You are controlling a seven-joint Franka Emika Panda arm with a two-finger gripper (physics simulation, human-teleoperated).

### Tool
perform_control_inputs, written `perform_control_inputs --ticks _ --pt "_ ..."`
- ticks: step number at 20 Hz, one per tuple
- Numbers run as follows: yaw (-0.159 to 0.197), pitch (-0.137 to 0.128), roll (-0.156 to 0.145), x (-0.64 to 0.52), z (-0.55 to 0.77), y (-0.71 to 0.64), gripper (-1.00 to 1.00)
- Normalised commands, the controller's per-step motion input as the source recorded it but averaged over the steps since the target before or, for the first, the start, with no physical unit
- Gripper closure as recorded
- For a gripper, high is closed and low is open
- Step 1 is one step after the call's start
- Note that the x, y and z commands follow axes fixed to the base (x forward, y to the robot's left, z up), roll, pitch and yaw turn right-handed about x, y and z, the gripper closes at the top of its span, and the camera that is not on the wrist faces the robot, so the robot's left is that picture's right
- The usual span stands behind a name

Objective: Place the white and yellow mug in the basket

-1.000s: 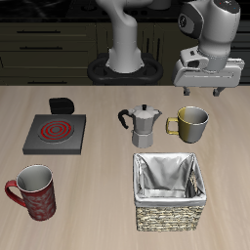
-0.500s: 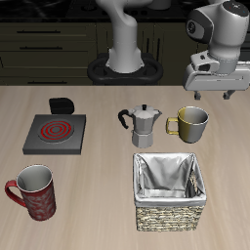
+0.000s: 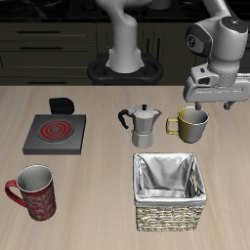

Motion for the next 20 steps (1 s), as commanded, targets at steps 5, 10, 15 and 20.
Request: perform_control_inputs --ticks 5,10,15,20 --pt "0.010 0.022 0.007 0.02 -0.27 0.03 -1.00" --pt "-0.027 0.056 0.001 0.05 -0.32 -0.06 -1.00" --pt "-0.006 0.064 0.020 0.09 -0.33 -0.10 -1.00" --pt "-0.003 0.019 0.012 0.00 -0.19 -0.11 1.00"
